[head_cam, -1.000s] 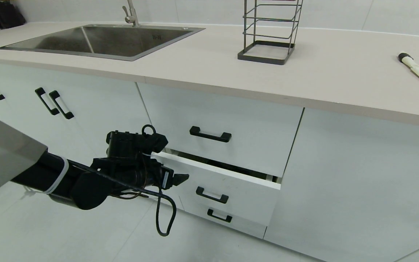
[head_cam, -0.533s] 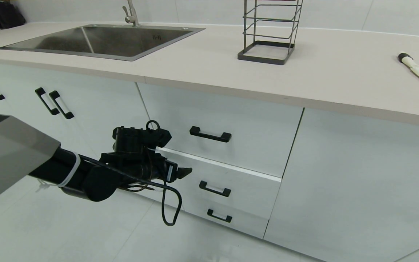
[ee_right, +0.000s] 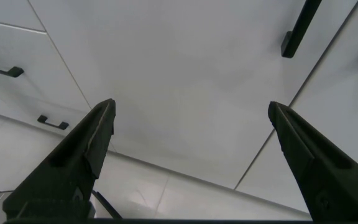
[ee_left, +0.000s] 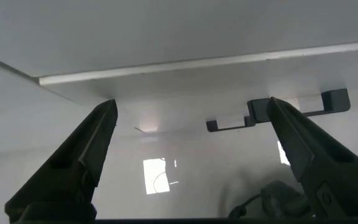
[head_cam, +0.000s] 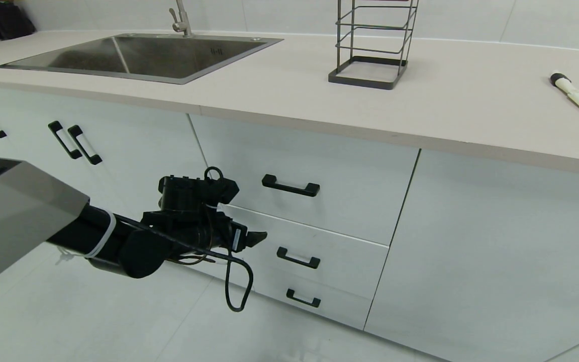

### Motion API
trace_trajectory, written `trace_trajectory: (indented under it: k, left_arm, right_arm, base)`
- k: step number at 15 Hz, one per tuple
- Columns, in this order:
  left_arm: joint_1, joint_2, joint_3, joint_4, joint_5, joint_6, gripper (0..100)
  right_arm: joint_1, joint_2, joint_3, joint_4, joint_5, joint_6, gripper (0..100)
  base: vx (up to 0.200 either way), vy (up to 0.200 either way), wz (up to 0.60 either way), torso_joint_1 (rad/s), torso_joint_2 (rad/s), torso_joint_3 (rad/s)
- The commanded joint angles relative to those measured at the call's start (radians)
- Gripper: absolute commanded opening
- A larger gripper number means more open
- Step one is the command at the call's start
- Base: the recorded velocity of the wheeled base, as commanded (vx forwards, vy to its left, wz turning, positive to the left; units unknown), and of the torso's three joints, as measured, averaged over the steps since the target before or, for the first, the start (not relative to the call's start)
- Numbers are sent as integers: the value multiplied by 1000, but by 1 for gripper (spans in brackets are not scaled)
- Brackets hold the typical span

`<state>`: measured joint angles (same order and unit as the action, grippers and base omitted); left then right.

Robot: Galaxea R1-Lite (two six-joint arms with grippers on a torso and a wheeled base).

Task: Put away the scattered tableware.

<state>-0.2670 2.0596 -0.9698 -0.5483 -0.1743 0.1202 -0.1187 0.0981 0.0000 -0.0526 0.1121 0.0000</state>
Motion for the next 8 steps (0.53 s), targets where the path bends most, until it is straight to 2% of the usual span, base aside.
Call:
trace_trajectory:
  k: [1,4,5,6,8]
  left_arm:
    - [-4,-84,86,-48,1,1,100]
    - [0,-299,316,-173,1,-1,100]
    - [3,-398,425,-231,1,-4,100]
    - [5,-492,514,-274,1,-8,100]
    - [5,-734,665,-332,2,-53,100]
  right_arm:
    - [1,2,0,-1,23,0,100]
    - [-1,2,0,-1,23,3,100]
    - [1,2,0,-1,26,8,100]
    - [1,2,0,-1,27,8,100]
    - [1,2,0,-3,29,60,100]
  base:
    - [0,0,0,0,0,0]
    - [0,0,0,0,0,0]
    - [0,0,0,0,0,0]
    - [0,0,-600,2,2,2]
    - [0,0,-600,5,-2,2]
